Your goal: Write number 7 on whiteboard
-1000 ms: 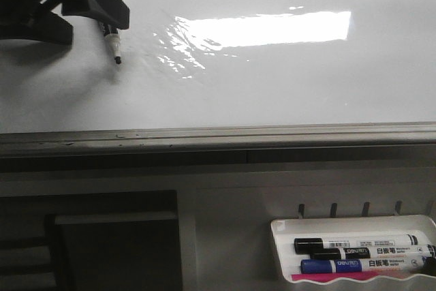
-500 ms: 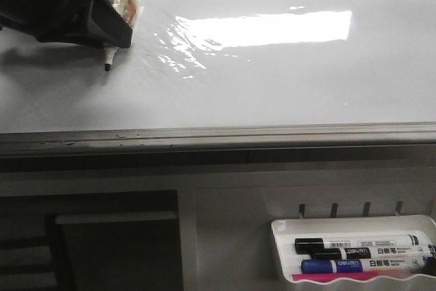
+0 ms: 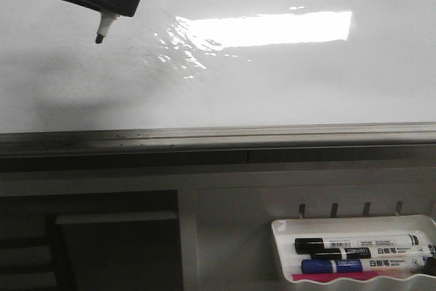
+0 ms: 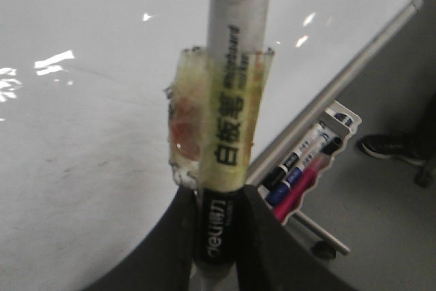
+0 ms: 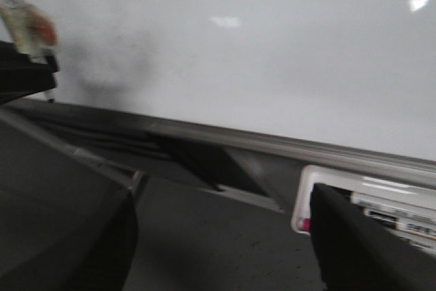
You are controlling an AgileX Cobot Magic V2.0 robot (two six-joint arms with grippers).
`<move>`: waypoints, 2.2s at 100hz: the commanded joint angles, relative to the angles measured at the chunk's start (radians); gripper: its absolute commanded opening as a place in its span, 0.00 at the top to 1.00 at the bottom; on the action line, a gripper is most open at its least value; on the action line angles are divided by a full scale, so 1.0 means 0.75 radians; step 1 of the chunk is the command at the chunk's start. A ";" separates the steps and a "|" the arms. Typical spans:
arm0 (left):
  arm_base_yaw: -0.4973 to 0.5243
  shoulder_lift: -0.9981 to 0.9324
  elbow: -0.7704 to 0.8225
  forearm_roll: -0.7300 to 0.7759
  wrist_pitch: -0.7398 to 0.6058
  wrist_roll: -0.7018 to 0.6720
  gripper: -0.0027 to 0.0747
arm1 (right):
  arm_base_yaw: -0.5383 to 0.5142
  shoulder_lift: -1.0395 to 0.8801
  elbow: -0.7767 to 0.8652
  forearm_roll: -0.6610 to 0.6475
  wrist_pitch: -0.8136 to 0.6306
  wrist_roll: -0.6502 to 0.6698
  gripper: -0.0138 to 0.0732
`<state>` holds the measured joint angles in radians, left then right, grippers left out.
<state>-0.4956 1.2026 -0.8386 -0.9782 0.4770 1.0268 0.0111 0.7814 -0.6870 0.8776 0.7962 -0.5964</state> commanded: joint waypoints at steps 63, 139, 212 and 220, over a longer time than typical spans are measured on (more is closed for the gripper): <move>-0.331 -0.033 -0.038 0.281 -0.039 0.018 0.99 | 0.245 0.542 -0.579 0.209 0.396 -0.195 0.30; -0.331 -0.033 -0.038 0.333 -0.111 0.018 0.99 | 0.387 0.702 -0.686 0.143 0.419 -0.261 0.84; -0.121 -0.083 -0.038 -0.009 -0.169 0.018 0.27 | 0.387 0.585 -0.625 0.093 0.201 -0.290 0.90; -0.029 -0.124 -0.036 -0.057 -0.169 0.018 0.30 | 0.387 0.510 -0.543 0.091 0.093 -0.300 0.90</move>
<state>-0.5753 1.1634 -0.8349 -0.9449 0.3959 1.0416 0.3025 1.2402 -1.1176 0.9110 0.9535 -0.8018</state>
